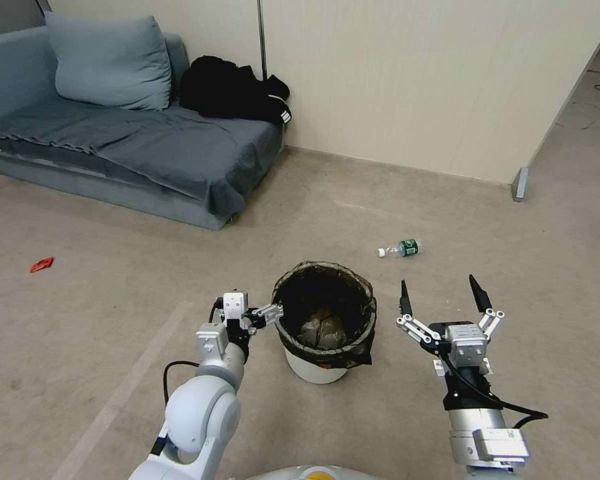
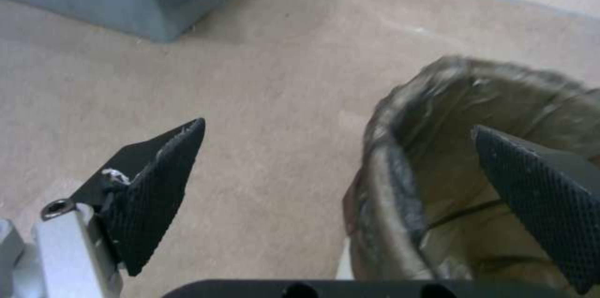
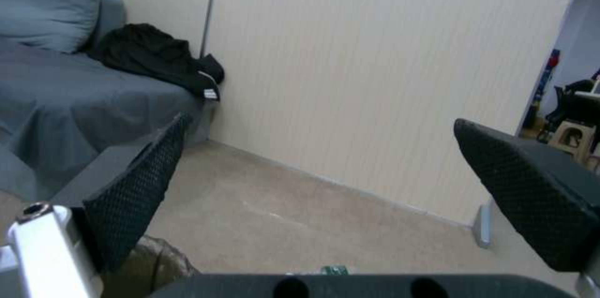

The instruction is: Pick up the trash bin, then pick up the garbage from the floor and place it into the trash bin.

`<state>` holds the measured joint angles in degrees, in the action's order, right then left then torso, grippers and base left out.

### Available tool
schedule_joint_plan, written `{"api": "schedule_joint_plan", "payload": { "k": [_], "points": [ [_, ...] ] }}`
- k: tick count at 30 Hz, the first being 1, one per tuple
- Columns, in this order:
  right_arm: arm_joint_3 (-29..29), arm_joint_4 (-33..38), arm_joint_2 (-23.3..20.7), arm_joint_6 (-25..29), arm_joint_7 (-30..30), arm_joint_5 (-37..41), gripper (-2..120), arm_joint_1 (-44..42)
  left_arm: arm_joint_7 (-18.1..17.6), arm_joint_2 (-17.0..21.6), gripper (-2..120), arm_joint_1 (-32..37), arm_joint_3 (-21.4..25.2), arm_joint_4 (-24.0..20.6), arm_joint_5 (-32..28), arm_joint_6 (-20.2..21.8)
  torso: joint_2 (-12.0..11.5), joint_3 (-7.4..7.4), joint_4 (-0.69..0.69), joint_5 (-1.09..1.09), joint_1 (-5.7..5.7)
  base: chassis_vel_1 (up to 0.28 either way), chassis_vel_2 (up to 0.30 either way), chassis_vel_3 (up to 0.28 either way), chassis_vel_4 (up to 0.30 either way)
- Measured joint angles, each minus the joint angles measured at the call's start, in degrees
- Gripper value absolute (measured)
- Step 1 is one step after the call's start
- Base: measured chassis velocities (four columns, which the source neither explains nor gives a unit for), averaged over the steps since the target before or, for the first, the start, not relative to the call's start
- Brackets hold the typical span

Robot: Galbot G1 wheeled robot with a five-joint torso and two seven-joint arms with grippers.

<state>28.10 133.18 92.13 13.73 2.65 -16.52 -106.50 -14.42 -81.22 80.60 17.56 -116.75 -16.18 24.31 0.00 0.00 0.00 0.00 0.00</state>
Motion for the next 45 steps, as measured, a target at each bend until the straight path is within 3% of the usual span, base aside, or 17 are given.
{"api": "schedule_joint_plan", "payload": {
  "k": [15, 21, 34, 41, 45],
  "points": [
    [0.0, -0.2, 0.0, 0.0, -0.5, -0.7, 100, 0.0, -0.9, -0.4, 100, -3.5, -3.5, 4.5, -1.6, 1.7, 0.0, 0.00, 0.00, 0.00, 0.00, 0.000, 0.000, 0.000, 0.000],
    [0.0, -0.3, 0.0, 0.4, -0.6, -0.8, 100, -0.1, -1.6, -0.9, 99, -5.3, -4.9, 6.0, -4.7, 4.7, 0.0, 0.00, -0.01, 0.00, 0.00, 0.000, 0.000, 0.000, 0.000],
    [0.0, -0.5, 0.0, 1.8, -0.9, -1.1, 100, -0.5, -3.5, -1.9, 98, -11.0, -4.0, 11.3, -8.7, 7.7, 0.0, 0.00, -0.01, 0.00, 0.00, 0.000, 0.000, 0.000, 0.000],
    [-0.4, -0.6, 0.0, 2.1, -1.4, -2.0, 100, -1.0, -4.5, -2.2, 91, -12.8, -3.6, 15.1, -10.0, 8.5, 0.0, -0.01, 0.01, 0.02, 0.00, 0.000, 0.000, 0.000, 0.000],
    [-0.5, -0.6, 0.0, 2.1, -1.4, -2.2, 100, -1.0, -5.2, -2.7, 80, -12.9, -4.2, 15.5, -11.2, 9.5, 0.0, -0.02, 0.03, 0.04, -0.01, 0.000, 0.000, 0.000, 0.000]
  ]
}}
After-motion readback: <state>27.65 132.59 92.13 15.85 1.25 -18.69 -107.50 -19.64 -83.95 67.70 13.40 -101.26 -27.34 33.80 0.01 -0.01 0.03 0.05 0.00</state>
